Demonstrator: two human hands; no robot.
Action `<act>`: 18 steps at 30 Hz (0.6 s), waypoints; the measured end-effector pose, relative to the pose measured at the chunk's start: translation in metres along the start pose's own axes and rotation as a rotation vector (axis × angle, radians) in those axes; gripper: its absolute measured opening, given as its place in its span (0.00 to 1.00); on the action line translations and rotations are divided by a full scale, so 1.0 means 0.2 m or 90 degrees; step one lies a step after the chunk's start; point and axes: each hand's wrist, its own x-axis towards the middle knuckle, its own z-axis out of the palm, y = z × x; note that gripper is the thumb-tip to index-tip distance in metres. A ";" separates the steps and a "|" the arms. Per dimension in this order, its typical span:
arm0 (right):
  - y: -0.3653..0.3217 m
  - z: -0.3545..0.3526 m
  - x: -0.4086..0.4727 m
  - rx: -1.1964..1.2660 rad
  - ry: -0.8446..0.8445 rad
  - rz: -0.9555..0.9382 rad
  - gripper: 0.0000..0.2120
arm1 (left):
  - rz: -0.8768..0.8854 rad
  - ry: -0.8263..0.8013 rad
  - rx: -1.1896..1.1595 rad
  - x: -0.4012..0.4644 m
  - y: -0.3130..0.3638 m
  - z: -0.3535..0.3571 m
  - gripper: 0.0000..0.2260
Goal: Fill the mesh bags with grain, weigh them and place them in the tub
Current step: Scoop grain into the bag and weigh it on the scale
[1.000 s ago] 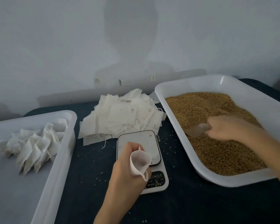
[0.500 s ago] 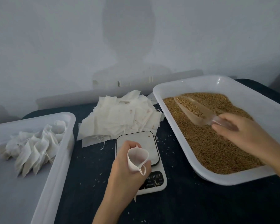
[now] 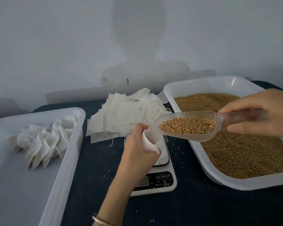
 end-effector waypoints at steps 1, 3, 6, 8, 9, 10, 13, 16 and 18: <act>-0.01 -0.02 0.01 -0.014 -0.008 0.000 0.27 | -0.001 0.001 -0.007 0.00 0.00 0.00 0.18; -0.02 -0.04 0.03 -0.043 -0.024 0.000 0.27 | 0.000 0.004 -0.018 0.00 -0.01 0.00 0.17; -0.03 -0.05 0.08 -0.070 -0.044 -0.007 0.27 | 0.012 0.012 -0.003 0.01 -0.01 0.01 0.18; -0.04 -0.05 0.11 -0.087 -0.044 -0.014 0.27 | 0.019 0.018 0.007 0.01 0.00 0.02 0.17; -0.04 -0.05 0.12 -0.092 -0.041 -0.019 0.27 | 0.019 0.019 0.006 0.02 0.00 0.02 0.17; -0.05 -0.05 0.13 -0.093 -0.038 -0.023 0.25 | 0.017 0.019 0.006 0.02 0.00 0.02 0.17; -0.07 -0.06 0.16 -0.113 -0.047 -0.027 0.18 | 0.007 0.017 0.006 0.02 0.00 0.02 0.18; -0.09 -0.08 0.17 -0.142 -0.054 -0.038 0.18 | 0.000 0.009 0.001 0.01 -0.01 0.03 0.18; -0.10 -0.08 0.17 -0.156 -0.062 -0.044 0.19 | 0.002 0.004 0.002 0.00 -0.01 0.03 0.18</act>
